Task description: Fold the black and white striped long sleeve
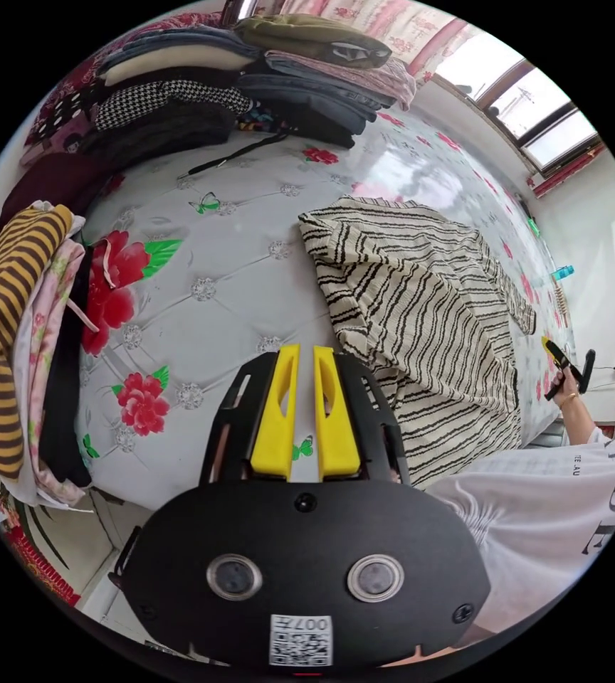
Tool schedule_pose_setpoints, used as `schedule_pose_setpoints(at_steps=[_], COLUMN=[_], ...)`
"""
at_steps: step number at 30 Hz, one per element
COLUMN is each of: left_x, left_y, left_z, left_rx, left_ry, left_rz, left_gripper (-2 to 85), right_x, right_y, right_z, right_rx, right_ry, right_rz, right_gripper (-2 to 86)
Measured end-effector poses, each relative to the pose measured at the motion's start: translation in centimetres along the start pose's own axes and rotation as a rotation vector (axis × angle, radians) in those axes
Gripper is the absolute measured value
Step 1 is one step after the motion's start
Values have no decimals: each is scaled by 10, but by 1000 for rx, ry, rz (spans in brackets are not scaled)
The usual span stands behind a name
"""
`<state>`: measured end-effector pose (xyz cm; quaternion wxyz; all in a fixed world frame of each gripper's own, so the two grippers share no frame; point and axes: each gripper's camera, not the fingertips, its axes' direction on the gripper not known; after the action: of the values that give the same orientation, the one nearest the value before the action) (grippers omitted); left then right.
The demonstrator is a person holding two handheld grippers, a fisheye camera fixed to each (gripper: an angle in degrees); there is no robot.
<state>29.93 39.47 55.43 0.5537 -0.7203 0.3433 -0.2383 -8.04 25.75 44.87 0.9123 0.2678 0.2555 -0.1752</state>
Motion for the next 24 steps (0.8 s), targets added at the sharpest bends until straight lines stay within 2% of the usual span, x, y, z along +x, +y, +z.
schedule_pose_setpoints(at_steps=[5, 8, 11, 16, 20, 24], left_x=[-24, -29, -32, -31, -23, -13], left_y=[6, 8, 8, 9, 10, 13], left_z=[-10, -15, -21, -22, -16, -25], left_rx=[-14, -12, -11, -33, -46, -31], left_ry=[23, 31, 27, 5, 23, 19], left_rz=[-114, -164, -169, -158, -160, -128], left_gripper=[48, 49, 49, 44, 16, 3], right_x=[42, 52, 87, 200, 244, 260], right_y=[-22, -27, -44, -41, -9, 18], right_z=[45, 67, 24, -128, -133, -106], right_rx=[-11, -67, 8, 331, 293, 279], right_ry=[-41, -27, 80, 98, 72, -44], right_rz=[51, 52, 77, 273, 362, 452], right_gripper=[66, 21, 5, -1, -2, -2])
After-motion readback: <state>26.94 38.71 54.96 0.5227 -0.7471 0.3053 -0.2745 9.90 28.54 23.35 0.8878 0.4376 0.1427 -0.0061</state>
